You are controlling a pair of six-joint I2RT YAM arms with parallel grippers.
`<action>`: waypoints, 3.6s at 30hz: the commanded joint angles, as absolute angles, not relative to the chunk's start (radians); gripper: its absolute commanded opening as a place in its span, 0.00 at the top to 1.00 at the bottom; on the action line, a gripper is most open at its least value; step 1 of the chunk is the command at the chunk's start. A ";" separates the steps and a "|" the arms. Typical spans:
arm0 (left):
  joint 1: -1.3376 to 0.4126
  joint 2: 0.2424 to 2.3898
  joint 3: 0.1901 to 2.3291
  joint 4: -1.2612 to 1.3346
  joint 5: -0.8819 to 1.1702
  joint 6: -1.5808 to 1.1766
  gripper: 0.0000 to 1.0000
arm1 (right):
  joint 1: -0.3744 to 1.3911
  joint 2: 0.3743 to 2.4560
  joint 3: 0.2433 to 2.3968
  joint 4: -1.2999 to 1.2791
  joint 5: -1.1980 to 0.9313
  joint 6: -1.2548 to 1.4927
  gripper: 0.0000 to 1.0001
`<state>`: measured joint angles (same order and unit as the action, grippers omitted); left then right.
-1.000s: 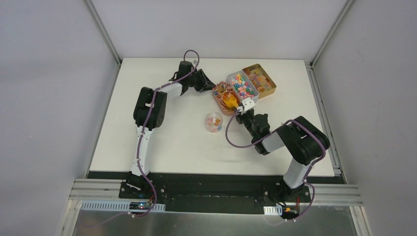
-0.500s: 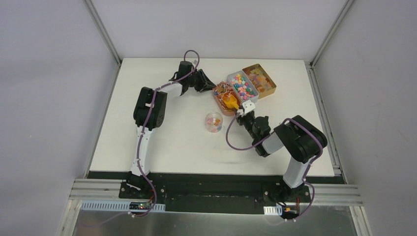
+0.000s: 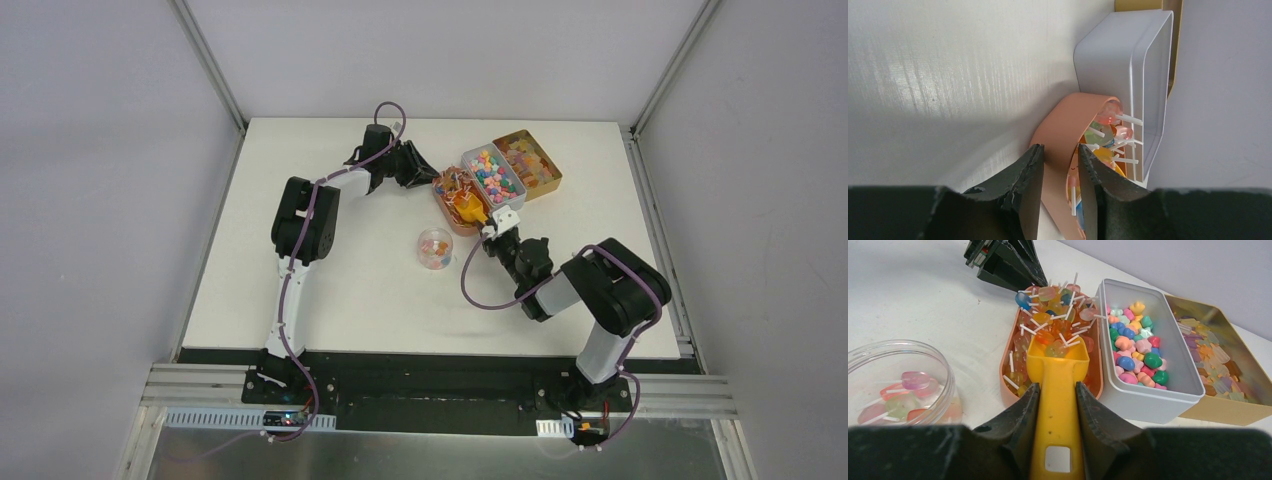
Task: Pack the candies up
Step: Scoop the fake candies from the storage box, then place the fake candies in the packing bottle.
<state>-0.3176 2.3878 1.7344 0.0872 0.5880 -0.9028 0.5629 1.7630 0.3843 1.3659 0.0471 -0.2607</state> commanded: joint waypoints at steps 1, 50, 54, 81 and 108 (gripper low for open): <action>-0.342 2.387 1.740 0.121 0.640 -0.915 0.68 | 0.572 1.705 0.385 1.428 0.011 -0.273 1.00; -0.341 2.342 1.773 0.050 0.637 -0.874 0.64 | 0.572 1.422 0.270 1.429 0.022 -0.360 1.00; -0.341 2.323 1.768 0.042 0.634 -0.868 0.64 | 0.572 1.355 0.255 1.424 0.011 -0.367 1.00; -0.331 2.121 1.734 -0.133 0.522 -0.690 0.63 | 0.574 0.857 0.236 1.133 -0.174 -0.353 1.00; -0.221 1.399 1.502 -0.634 0.443 -0.241 0.01 | 0.601 0.609 0.256 0.626 -0.218 -0.374 1.00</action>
